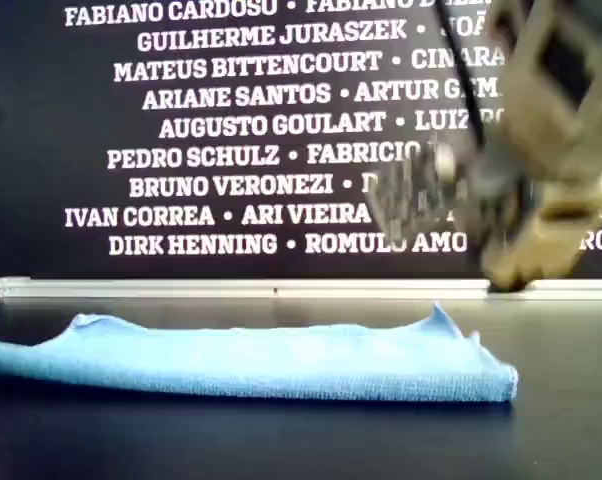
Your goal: Fold a cloth
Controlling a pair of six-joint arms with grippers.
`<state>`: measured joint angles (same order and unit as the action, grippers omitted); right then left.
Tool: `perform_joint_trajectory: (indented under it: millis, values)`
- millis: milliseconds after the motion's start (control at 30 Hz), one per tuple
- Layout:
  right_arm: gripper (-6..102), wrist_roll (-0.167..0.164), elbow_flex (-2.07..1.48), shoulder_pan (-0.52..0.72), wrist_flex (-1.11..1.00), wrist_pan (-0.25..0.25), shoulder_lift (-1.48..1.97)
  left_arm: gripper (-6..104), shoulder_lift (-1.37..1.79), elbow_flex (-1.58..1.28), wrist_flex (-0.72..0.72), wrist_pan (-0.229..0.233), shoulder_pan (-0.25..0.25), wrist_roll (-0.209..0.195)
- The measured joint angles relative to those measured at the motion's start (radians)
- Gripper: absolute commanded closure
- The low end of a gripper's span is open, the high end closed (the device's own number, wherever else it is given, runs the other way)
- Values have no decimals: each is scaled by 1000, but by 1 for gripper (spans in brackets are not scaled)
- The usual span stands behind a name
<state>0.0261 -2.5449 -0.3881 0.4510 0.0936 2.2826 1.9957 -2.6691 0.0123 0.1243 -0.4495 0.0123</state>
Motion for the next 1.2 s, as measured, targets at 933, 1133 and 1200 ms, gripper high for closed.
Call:
perform_joint_trajectory:
  millis: [933, 1133, 1200]
  values:
    - [34, 17, -400, 2, 3, -17, 367, 19, 945, -359, -3, 256, 6, 83]
    - [31, 17, -279, 3, 3, -17, 72, 19, 945, -359, -3, 256, 6, 83]
    - [27, 25, -230, 3, 3, -17, 0, 19, 945, -359, -3, 256, 6, 83]
